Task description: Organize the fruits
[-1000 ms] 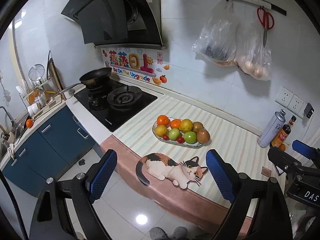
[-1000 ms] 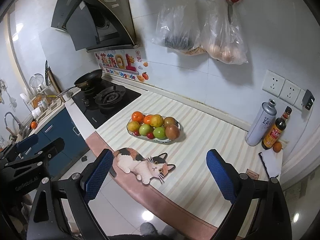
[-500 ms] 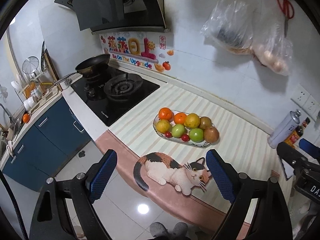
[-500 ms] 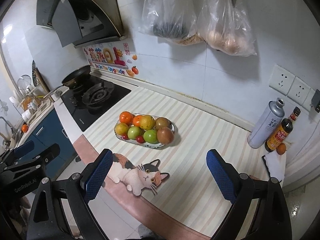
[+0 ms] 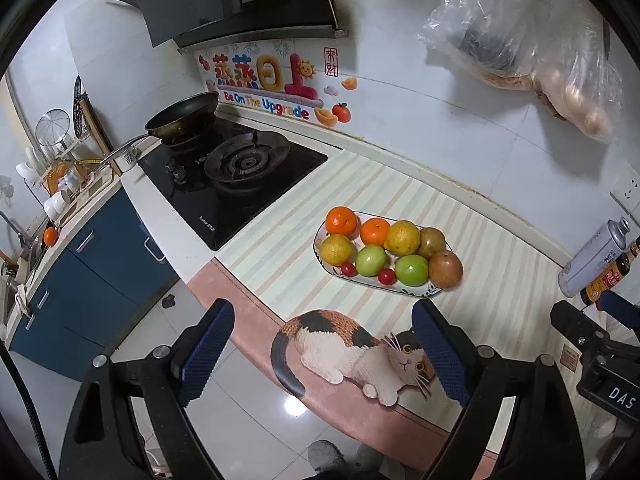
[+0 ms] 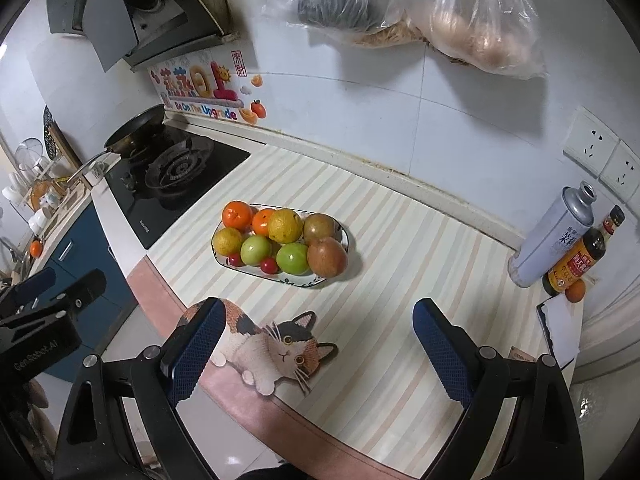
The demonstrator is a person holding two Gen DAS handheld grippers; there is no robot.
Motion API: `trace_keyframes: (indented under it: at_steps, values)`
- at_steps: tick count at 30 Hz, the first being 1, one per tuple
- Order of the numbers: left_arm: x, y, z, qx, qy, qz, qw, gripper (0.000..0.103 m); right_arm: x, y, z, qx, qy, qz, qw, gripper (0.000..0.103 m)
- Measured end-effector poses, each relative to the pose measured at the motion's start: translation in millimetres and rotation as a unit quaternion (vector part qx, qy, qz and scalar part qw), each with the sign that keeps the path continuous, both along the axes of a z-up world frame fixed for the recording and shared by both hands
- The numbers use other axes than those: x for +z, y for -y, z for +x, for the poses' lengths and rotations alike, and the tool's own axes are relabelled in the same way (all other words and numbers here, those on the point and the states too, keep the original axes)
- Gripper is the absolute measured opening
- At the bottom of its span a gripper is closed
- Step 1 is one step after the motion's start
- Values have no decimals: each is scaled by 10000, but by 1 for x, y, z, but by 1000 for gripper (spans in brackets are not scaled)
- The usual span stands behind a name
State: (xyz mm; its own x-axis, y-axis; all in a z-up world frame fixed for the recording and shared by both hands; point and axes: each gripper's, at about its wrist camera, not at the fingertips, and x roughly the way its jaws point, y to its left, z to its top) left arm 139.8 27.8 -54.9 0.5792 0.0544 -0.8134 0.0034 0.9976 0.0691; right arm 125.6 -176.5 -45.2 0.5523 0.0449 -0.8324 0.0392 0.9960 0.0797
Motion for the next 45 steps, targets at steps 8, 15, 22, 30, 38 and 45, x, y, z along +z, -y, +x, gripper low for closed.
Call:
trace_keyframes:
  at_steps: [8, 15, 22, 30, 38, 45]
  values:
    - [-3, 0, 4, -53, -60, -39, 10000, 91, -3, -1, 2, -14, -47, -35, 10000, 97]
    - [-4, 3, 2, -126, -72, -80, 9999, 91, -2, -2, 3, 24, -53, -65, 10000, 97]
    - [-3, 4, 3, -129, -58, -86, 9999, 91, -1, -2, 3, 19, -40, -91, 9999, 97]
    - [2, 10, 3, -171, -26, -110, 9998, 91, -1, -1, 2, 50, -41, -107, 9999, 97]
    - [2, 13, 1, -202, -13, -103, 9997, 91, 0, 0, 0, 86, -29, -106, 9999, 97]
    - [4, 15, -2, -193, -8, -134, 9997, 91, 2, 1, -3, 116, -32, -104, 9999, 97]
